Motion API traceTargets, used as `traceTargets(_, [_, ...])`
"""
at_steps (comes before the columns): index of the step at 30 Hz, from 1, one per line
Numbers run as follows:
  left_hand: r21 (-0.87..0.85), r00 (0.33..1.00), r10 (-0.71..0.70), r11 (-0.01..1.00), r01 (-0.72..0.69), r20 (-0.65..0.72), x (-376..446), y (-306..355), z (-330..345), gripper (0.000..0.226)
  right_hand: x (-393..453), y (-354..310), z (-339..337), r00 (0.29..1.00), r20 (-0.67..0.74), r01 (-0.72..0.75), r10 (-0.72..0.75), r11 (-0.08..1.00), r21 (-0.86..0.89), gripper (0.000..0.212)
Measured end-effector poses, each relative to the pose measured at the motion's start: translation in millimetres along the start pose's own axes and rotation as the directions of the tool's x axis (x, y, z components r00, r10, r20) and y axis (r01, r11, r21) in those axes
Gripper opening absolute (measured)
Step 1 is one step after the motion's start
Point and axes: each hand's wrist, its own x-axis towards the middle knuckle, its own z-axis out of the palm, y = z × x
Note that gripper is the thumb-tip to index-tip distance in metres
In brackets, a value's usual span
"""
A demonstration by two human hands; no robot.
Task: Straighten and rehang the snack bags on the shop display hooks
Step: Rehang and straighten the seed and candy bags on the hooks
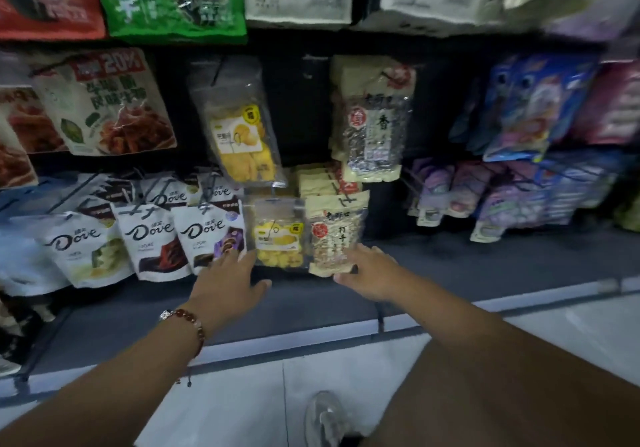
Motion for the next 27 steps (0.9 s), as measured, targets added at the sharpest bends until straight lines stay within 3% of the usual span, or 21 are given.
traceTargets(12, [-0.093,0.921,0.390,0.917,-0.387,0.019,11.6,180.4,-56.5,0.074,-148.8,101.4,-85.7,0.958,-0.106,-0.262,0.267,0.964,0.054,0.076])
traceTargets(19, [-0.067,0.920,0.392,0.919,-0.389,0.025,13.0,210.0,-82.8,0.077,-166.6,138.7,-109.8,0.947,-0.029,-0.318,0.320,0.946,0.068,0.073])
traceTargets(27, [-0.056,0.937,0.349,0.935,-0.350,-0.023,32.0,239.1,-142.5,0.074,-160.7,161.9,-180.8,0.948,-0.121,-0.286,0.293,0.955,0.073,0.073])
